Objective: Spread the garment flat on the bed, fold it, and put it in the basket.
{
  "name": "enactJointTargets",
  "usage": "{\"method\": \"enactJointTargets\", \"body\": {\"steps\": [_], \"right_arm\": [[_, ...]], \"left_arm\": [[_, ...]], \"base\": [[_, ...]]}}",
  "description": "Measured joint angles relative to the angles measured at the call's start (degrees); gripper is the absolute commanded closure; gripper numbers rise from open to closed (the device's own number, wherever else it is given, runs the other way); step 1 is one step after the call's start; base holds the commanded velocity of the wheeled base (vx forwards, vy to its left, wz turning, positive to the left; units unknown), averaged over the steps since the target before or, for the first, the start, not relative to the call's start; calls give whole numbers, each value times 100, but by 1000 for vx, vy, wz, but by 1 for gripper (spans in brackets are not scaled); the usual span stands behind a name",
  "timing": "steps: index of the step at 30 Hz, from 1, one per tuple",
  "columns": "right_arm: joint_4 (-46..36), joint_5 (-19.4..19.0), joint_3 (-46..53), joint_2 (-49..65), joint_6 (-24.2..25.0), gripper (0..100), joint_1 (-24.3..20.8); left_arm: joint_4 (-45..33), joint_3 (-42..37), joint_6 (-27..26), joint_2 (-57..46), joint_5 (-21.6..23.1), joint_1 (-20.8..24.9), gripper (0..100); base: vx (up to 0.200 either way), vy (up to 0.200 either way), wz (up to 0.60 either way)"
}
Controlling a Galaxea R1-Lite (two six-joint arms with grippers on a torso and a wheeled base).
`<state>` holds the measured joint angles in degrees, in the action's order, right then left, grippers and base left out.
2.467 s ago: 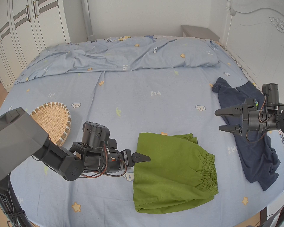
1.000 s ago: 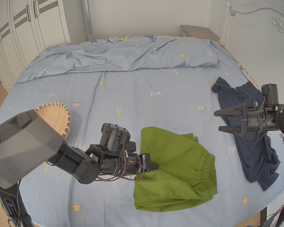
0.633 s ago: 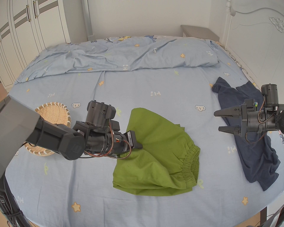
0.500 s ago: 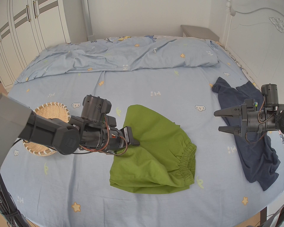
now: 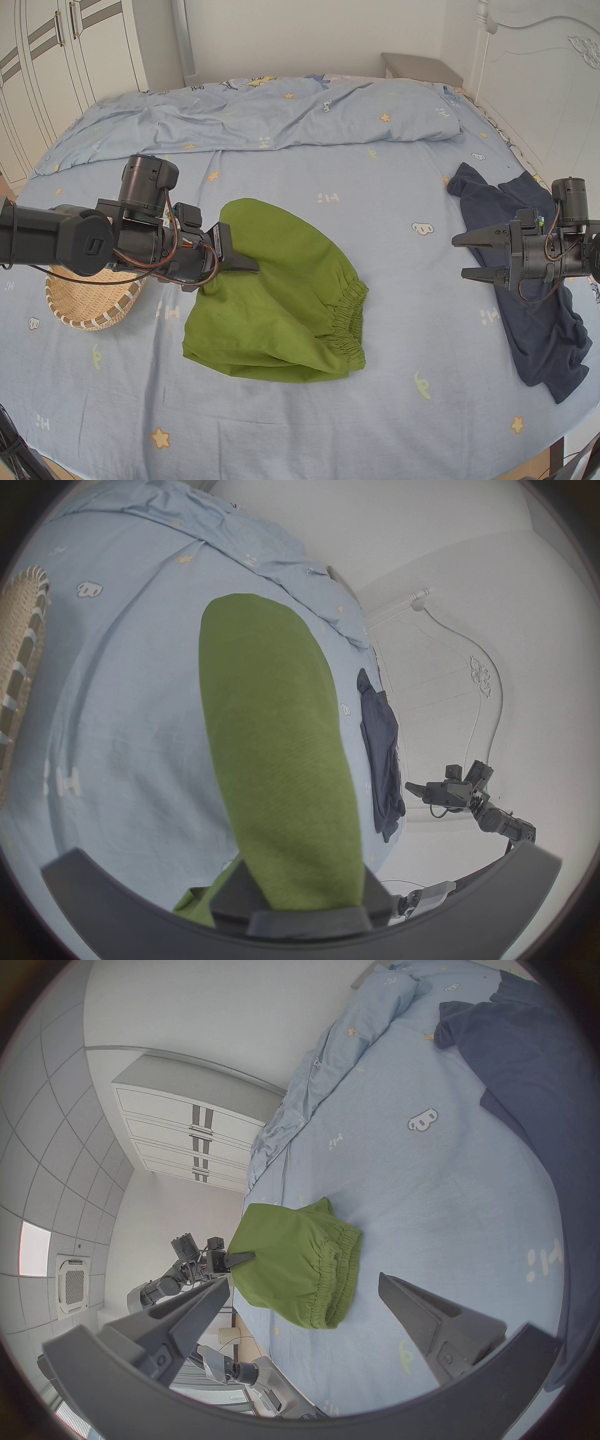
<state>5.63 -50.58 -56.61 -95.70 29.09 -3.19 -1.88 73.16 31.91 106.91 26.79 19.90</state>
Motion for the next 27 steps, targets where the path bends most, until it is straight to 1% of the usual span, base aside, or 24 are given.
{"method": "enactJointTargets", "body": {"steps": [4, 25, 27], "right_arm": [[-2, -17, 0, 0, 0, 0, -5], [30, -9, 44, 0, -18, 0, -66], [35, -5, 52, 0, -22, 0, -77]], "left_arm": [[-215, 146, -37, -20, 2, -94, 100], [-226, 167, -46, -88, 0, -77, 100], [-217, 145, -52, -94, -2, -66, 100]], "base": [[0, 200, 0], [0, 200, 0], [0, 0, 0]]}}
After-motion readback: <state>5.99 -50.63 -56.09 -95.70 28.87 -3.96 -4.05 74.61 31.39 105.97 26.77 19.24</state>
